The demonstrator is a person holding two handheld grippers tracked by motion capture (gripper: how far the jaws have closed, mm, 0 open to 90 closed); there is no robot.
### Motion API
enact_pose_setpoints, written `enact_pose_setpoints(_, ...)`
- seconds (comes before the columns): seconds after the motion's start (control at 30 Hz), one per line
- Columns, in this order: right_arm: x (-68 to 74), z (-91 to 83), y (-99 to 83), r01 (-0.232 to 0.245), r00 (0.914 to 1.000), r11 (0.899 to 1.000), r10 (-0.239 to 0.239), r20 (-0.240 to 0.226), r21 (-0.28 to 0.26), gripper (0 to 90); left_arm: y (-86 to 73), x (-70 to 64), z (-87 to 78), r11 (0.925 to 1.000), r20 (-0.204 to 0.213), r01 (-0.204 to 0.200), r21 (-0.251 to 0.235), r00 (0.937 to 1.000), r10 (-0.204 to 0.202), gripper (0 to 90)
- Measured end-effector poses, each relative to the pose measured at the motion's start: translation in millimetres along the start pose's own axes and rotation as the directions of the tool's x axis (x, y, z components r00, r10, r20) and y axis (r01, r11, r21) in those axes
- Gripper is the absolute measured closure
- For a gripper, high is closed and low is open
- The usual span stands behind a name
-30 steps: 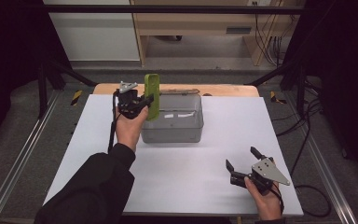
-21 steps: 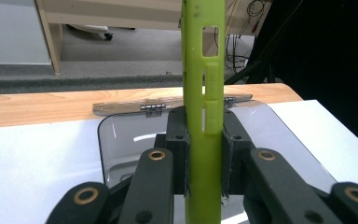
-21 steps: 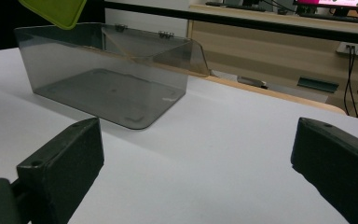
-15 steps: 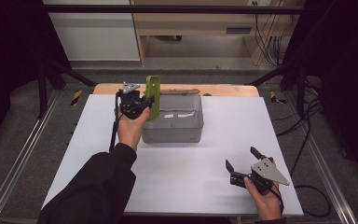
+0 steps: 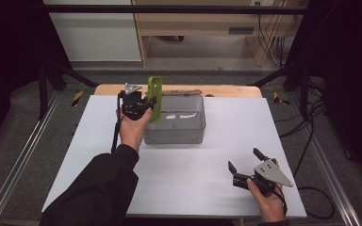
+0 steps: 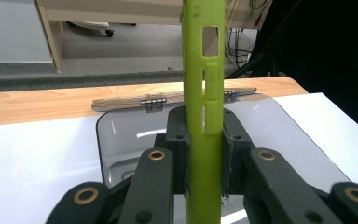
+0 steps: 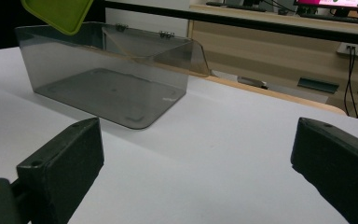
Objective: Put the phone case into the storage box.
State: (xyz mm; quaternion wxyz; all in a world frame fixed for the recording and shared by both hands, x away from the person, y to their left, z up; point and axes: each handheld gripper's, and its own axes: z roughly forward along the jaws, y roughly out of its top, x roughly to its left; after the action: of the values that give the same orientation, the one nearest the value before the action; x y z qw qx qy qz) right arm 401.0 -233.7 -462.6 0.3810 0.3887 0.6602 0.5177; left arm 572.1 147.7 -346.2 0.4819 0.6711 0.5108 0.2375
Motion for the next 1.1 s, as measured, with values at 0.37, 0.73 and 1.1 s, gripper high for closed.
enact_pose_setpoints(0.37, 0.1, 0.1, -0.2, -0.001, 1.0, 1.0, 0.001, -0.001, 0.001, 2.7, -0.9, 1.6, 0.8, 1.0, -0.005, -0.004, 0.003, 1.0, 0.004, 77.3)
enact_pose_setpoints(0.73, 0.8, 0.3, -0.4, 0.002, 1.0, 1.0, -0.001, -0.005, 0.003, 2.8, -4.7, 4.9, 2.1, 1.0, -0.012, 0.004, 0.008, 0.9999, -0.004, 77.3)
enact_pose_setpoints(1.1, 1.0, 0.6, -0.6, 0.008, 1.0, 1.0, -0.008, -0.005, 0.006, 2.8, -8.2, 7.7, 3.9, 0.9999, -0.019, 0.009, 0.013, 0.9998, -0.008, 77.3)
